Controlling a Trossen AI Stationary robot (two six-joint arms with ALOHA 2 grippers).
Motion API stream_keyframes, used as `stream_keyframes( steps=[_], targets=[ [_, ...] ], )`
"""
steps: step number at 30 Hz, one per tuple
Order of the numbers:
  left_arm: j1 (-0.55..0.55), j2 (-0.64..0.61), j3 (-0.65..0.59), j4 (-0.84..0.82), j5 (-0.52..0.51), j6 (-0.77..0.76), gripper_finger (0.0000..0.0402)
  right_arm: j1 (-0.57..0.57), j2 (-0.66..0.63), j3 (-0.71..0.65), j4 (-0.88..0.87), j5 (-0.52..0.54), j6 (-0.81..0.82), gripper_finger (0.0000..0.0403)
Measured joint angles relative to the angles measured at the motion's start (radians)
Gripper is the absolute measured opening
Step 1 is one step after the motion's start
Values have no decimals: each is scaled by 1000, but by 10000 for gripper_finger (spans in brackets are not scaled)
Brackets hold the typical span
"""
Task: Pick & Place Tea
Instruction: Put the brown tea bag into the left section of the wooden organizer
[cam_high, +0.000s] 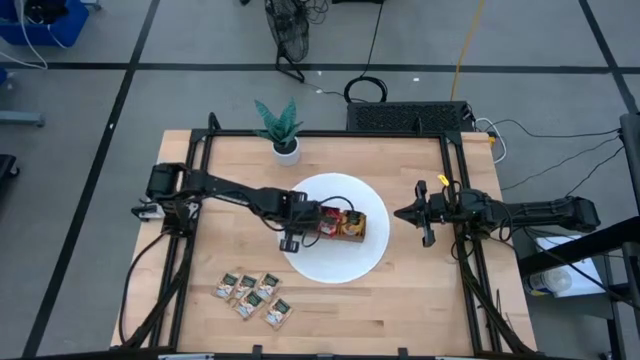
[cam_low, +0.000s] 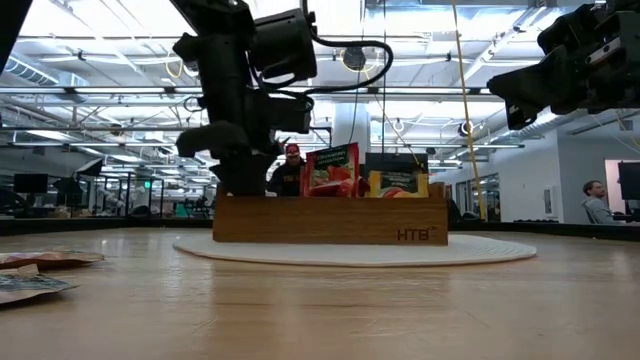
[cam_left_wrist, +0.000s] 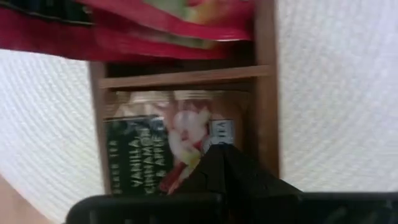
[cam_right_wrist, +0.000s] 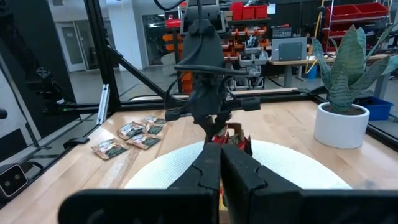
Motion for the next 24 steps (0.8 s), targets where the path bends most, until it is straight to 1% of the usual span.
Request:
stream_keyframes(
  steps=[2, 13, 20, 22, 24],
  targets=[
    [8, 0, 0, 2, -9, 0, 1, 0, -1, 0, -1, 0, 0, 4],
    [17, 0, 0, 18, -160, -70, 1, 0, 0, 0, 0, 0, 0, 4],
    [-33, 0, -1, 28, -365, -83, 1, 0, -1, 0, 1, 0, 0, 4],
    [-47, 0, -1, 33, -400, -92, 1, 0, -1, 0, 1, 0, 0, 4],
    [-58, 0, -1, 35, -407, -101, 2, 0, 0, 0, 1, 0, 0, 4]
  ],
)
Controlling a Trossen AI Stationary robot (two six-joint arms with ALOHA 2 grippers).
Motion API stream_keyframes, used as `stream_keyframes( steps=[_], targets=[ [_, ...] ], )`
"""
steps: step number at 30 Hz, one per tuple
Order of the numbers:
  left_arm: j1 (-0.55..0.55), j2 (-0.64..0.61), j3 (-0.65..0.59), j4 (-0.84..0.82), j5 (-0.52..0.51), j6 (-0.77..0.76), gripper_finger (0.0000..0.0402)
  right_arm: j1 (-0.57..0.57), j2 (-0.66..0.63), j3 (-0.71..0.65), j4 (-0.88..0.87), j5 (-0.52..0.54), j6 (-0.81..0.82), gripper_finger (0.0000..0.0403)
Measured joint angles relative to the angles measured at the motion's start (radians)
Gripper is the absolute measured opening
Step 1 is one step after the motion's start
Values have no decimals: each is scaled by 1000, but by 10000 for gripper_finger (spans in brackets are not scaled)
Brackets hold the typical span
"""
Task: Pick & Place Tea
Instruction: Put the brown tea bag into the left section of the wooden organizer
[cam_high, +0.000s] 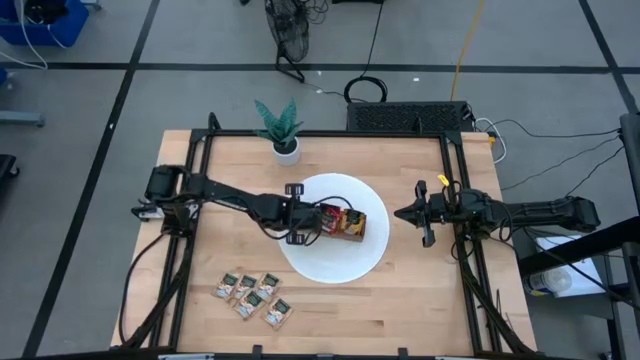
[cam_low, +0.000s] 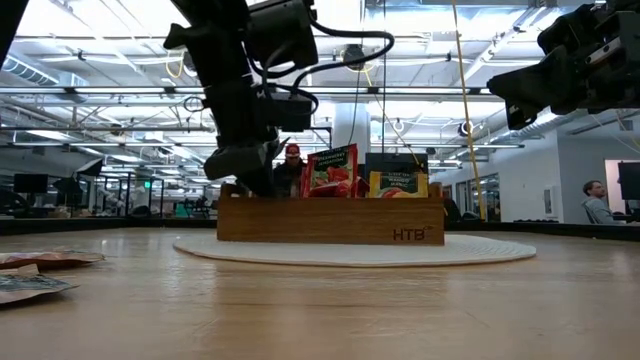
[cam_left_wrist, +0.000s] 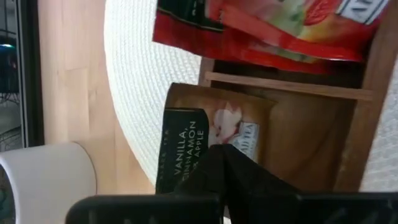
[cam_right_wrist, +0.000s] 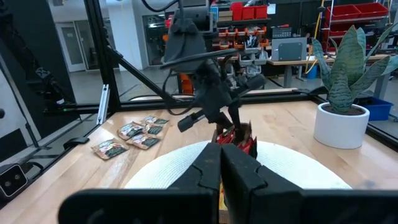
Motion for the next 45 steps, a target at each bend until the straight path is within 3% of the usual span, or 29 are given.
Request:
stream_keyframes(
  steps=[12, 18, 22, 29, 33, 37, 45],
  targets=[
    [-39, -9, 0, -2, -8, -4, 15, 0, 0, 0, 0, 0, 0, 4],
    [-13, 1, 1, -27, 190, 2, 4, 0, 0, 0, 0, 0, 0, 4],
    [8, 10, -9, -27, 215, 0, 3, 0, 0, 0, -1, 0, 0, 4],
    [48, 13, -9, -29, 363, 5, 2, 0, 0, 0, 0, 0, 0, 4],
    [70, 45, -4, -27, 383, 2, 2, 0, 0, 0, 0, 0, 0, 4],
    [78, 84, -3, -6, 336, 5, 2, 0, 0, 0, 0, 0, 0, 4],
    [34, 96, -8, 17, 40, -33, 3, 0, 0, 0, 0, 0, 0, 4]
  ],
)
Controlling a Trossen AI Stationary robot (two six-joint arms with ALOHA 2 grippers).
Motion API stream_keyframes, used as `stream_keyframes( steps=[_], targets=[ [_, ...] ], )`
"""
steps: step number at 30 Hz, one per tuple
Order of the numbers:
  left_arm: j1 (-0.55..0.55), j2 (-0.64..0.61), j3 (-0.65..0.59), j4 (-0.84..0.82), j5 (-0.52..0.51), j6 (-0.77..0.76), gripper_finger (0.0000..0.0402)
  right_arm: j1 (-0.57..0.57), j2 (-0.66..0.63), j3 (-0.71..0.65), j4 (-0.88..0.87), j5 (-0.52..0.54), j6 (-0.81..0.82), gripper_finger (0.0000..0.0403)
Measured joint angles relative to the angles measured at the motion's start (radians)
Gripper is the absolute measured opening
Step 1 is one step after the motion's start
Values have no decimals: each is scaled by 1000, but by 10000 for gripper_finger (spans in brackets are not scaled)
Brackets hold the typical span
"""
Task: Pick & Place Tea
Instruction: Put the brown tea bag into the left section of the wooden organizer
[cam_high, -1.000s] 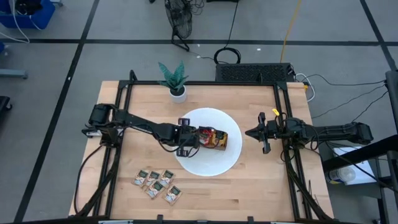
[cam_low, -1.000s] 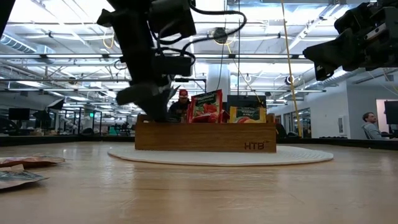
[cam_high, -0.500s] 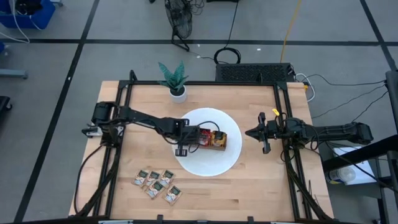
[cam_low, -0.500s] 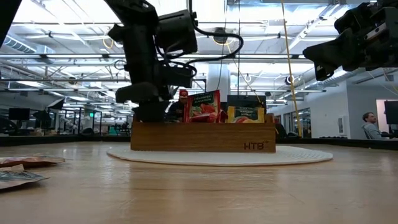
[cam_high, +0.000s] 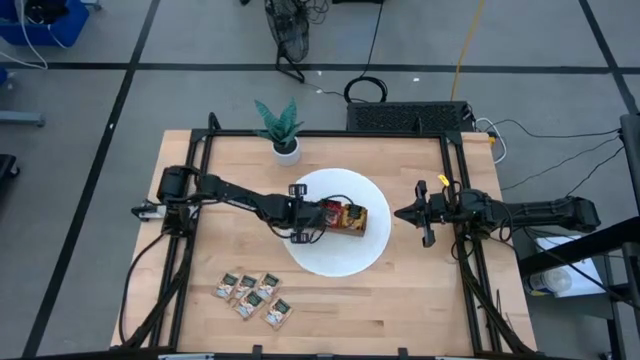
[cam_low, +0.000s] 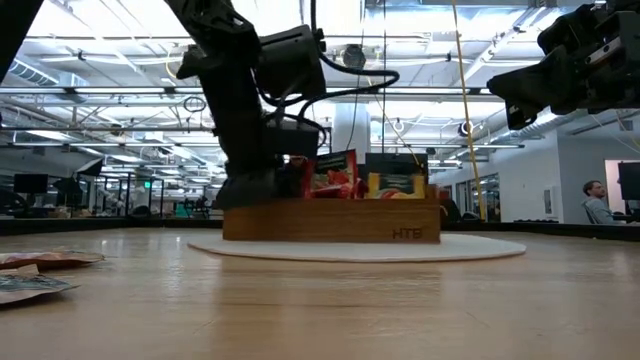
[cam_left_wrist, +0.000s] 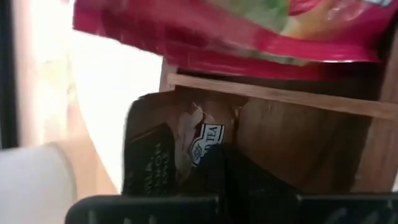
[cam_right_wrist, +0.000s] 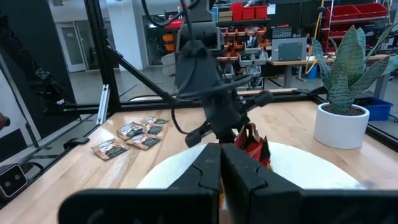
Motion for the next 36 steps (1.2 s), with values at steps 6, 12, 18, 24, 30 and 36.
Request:
stream_keyframes(
  steps=[6, 12, 18, 24, 30, 36],
  targets=[
    [-32, 1, -1, 7, -117, -37, 3, 0, 0, 0, 0, 0, 0, 4],
    [-47, 3, -3, 6, -196, -54, 2, 0, 0, 0, 1, 0, 0, 4],
    [-47, 3, -3, 7, -205, -77, 19, 0, 0, 0, 1, 0, 0, 4],
    [-61, 2, -3, 4, -207, -50, 19, 0, 0, 0, 1, 0, 0, 4],
    [-77, 2, -1, 4, -207, -37, 4, 0, 0, 0, 1, 0, 0, 4],
    [-86, 1, 0, 4, -216, -37, 26, 0, 0, 0, 1, 0, 0, 4]
  ],
)
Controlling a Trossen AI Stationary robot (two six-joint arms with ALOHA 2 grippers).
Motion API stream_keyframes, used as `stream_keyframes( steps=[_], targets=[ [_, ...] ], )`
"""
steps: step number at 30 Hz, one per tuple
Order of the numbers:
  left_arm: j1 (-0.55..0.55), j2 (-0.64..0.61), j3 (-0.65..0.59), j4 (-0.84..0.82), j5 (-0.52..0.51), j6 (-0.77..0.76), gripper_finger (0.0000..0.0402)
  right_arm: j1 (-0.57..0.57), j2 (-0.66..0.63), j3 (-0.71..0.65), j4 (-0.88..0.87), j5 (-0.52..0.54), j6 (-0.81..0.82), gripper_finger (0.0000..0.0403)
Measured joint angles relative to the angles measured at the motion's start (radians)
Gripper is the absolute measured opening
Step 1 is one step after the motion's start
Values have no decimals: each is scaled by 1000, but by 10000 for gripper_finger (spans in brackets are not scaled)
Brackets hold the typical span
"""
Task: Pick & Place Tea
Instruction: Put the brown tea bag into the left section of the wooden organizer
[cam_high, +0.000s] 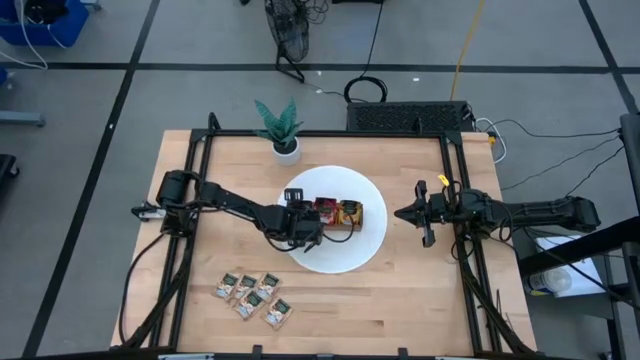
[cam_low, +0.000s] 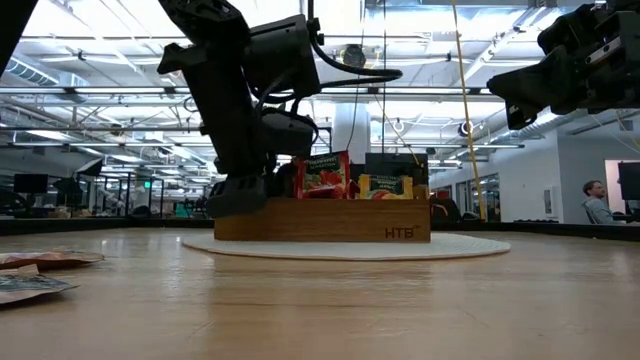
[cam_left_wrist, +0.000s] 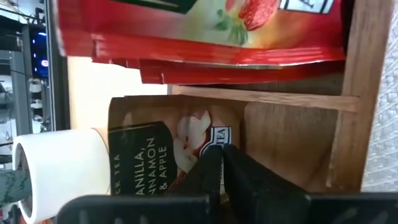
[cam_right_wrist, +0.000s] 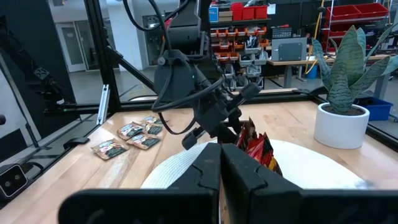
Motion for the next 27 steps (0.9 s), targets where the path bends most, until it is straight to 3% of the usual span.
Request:
stream_keyframes(
  steps=[7, 12, 14, 18, 21, 24, 27],
  targets=[
    [-12, -81, 1, -8, -23, -1, 36, 0, 0, 0, 0, 0, 0, 4],
    [-66, -240, 18, -90, -8, -24, 37, 0, 0, 0, 0, 0, 0, 4],
    [-90, -309, 18, -170, 51, -78, 37, 0, 1, 0, 0, 0, 0, 4],
    [-126, -423, 18, -361, 255, -349, 38, 0, 0, 0, 0, 0, 0, 4],
    [-181, -451, 13, -520, 346, -629, 53, 0, 1, 0, 0, 0, 0, 4],
    [-274, -450, -8, -643, 427, -860, 94, 0, 0, 0, 0, 0, 0, 4],
    [-364, -450, -55, -632, 552, -1096, 148, 0, 0, 0, 0, 0, 0, 4]
  ],
)
